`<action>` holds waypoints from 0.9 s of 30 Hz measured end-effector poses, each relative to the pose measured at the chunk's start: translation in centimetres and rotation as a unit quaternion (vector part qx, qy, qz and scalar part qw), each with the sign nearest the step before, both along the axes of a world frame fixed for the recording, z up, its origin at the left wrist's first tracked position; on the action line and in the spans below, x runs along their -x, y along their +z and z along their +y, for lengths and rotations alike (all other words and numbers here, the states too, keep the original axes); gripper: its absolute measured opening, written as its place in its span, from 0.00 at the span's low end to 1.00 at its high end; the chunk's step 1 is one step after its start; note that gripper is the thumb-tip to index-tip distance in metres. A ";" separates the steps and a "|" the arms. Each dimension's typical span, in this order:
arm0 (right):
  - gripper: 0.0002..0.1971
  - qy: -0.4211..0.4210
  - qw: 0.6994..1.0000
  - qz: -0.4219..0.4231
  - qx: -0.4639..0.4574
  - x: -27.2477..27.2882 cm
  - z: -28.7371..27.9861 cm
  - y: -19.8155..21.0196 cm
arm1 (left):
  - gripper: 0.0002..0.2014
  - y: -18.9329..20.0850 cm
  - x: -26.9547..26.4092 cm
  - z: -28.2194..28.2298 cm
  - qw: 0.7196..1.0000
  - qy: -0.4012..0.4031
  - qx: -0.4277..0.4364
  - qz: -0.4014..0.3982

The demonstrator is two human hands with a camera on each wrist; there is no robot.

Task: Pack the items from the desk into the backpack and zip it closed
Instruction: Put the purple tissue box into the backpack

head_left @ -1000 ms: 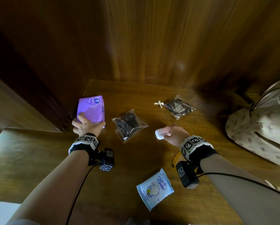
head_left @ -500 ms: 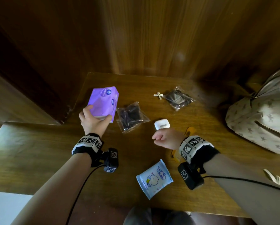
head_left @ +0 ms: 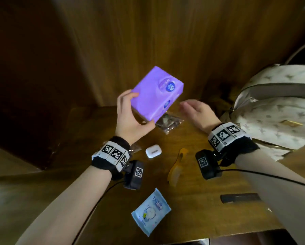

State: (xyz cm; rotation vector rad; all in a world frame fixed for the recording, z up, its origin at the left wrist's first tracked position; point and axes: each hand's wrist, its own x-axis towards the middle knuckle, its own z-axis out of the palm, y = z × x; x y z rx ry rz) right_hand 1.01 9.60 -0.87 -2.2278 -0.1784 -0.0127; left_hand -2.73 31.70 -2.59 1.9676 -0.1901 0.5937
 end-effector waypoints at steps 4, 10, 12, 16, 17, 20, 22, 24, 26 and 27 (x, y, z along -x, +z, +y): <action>0.15 -0.098 0.982 -0.023 -0.158 -0.5 -5.3 4.0 | 0.38 3.3 -1.5 -5.2 0.995 -0.081 -0.041 -0.045; 0.23 -0.163 0.970 -0.066 -0.170 1.0 -13.2 9.3 | 0.37 7.4 -3.9 -13.1 0.968 -0.180 -0.118 -0.131; 0.19 -0.157 0.974 -0.087 -0.137 1.7 -15.5 10.5 | 0.37 8.4 -4.3 -16.1 0.954 -0.216 -0.138 -0.153; 0.24 -0.155 0.975 -0.107 -0.121 3.1 -20.2 12.5 | 0.37 9.6 -5.2 -21.5 0.938 -0.263 -0.133 -0.185; 0.24 -0.145 0.975 -0.109 -0.127 3.4 -21.2 12.9 | 0.38 9.7 -5.5 -22.6 0.935 -0.271 -0.131 -0.190; 0.24 -0.184 0.965 -0.114 -0.146 3.8 -24.6 13.4 | 0.47 9.7 -6.5 -25.8 0.926 -0.294 -0.133 -0.193; 0.25 -0.218 0.959 -0.135 -0.120 4.0 -26.7 13.5 | 0.52 9.1 -7.4 -27.5 0.924 -0.294 -0.158 -0.187; 0.23 -0.249 0.949 -0.156 -0.118 4.3 -28.3 13.4 | 0.51 7.7 -8.5 -28.7 0.932 -0.281 -0.168 -0.157; 0.22 -0.278 0.936 -0.171 -0.128 4.7 -29.5 12.9 | 0.47 6.0 -9.5 -29.5 0.947 -0.256 -0.157 -0.116; 0.22 -0.297 0.929 -0.175 -0.133 4.9 -29.9 12.7 | 0.45 5.1 -9.8 -29.7 0.953 -0.245 -0.150 -0.099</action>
